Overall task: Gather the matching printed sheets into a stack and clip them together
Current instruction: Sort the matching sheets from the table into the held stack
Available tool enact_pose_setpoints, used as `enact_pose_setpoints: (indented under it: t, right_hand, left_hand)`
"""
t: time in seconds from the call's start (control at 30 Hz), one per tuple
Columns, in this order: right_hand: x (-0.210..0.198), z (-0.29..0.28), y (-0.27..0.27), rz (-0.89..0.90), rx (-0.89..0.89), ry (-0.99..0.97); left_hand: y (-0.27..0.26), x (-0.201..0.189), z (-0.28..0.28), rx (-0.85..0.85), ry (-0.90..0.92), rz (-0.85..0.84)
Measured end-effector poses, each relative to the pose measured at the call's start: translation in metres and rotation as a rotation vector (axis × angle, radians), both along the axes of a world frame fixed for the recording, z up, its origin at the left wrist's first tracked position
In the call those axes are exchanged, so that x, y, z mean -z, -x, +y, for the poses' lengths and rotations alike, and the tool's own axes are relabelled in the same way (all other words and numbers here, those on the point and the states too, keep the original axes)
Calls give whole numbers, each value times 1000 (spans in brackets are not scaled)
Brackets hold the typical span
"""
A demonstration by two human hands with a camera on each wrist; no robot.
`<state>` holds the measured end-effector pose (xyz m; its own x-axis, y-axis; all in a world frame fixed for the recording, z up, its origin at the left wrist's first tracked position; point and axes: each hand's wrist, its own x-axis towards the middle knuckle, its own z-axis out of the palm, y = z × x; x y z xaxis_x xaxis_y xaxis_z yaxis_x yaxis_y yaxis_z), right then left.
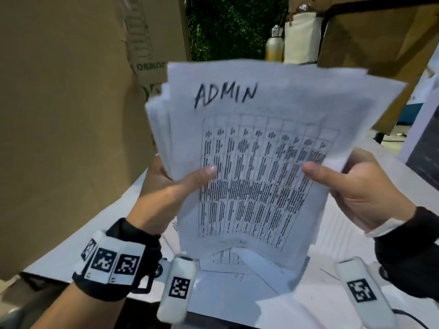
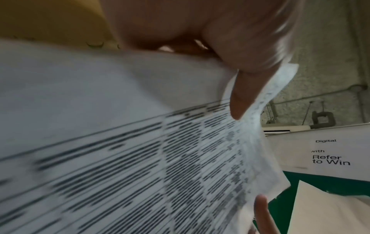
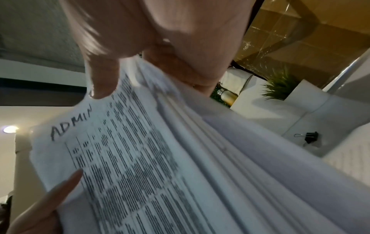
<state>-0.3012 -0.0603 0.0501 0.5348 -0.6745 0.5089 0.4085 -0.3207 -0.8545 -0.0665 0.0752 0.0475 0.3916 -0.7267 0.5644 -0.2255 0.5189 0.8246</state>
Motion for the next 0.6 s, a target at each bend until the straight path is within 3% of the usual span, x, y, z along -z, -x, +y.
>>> enact_pose_setpoints:
  t: [0.4,0.5,0.6]
  right_hand:
    - [-33,15,-29,-26,156,83]
    - [-19,15,-28,66,119,63]
    - [12,9,-29,249,199,-29]
  left_hand:
    - [1,-35,-2,21,129,129]
    - [-5,-24,4,53,93,105]
    - [-8,2,8,8,-85,28]
